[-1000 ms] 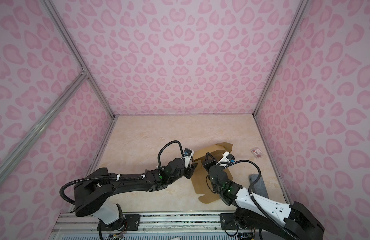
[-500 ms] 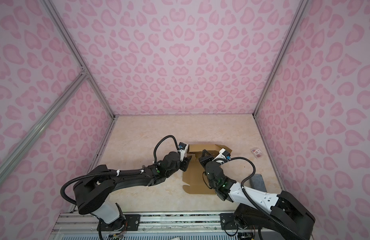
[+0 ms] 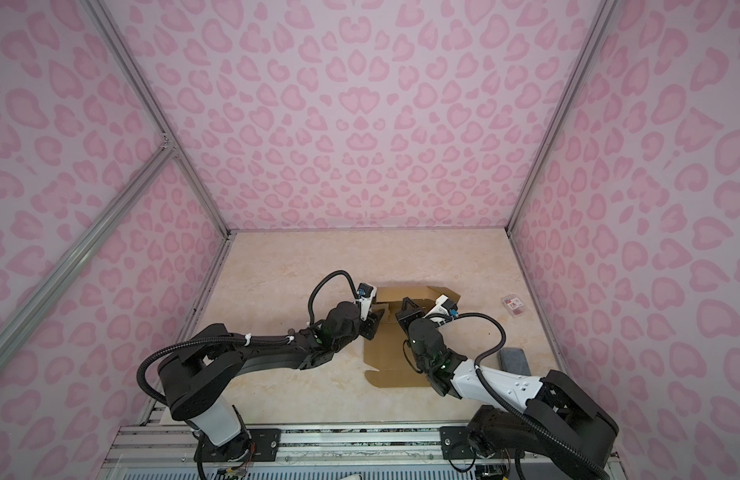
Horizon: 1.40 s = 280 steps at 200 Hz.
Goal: Fold the paper box
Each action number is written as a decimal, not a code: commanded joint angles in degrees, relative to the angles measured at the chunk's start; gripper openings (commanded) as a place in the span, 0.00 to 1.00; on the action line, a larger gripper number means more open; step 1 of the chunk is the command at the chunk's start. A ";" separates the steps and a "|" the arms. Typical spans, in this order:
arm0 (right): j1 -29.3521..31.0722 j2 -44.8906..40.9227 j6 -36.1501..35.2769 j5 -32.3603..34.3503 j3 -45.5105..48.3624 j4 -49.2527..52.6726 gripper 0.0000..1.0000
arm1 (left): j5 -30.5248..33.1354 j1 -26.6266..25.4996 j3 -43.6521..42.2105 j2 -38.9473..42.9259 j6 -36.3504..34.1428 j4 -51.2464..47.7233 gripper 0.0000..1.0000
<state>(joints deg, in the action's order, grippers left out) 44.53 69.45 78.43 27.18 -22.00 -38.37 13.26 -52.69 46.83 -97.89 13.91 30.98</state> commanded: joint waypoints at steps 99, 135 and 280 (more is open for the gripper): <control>-0.46 1.29 0.10 -1.93 -1.02 -1.44 0.00 | -1.13 0.57 0.02 -2.84 -1.16 7.09 0.31; -0.42 1.74 0.39 -2.04 -0.84 -1.90 0.00 | 0.00 0.57 0.19 -3.80 -1.32 8.40 0.28; 0.12 1.44 0.98 -2.62 -0.62 -2.00 0.00 | 9.95 -2.30 2.34 -4.86 -4.96 7.22 0.03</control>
<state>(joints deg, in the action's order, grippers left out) 44.31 71.09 79.50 24.84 -22.87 -39.88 21.32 -53.67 48.01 -102.41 11.81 36.64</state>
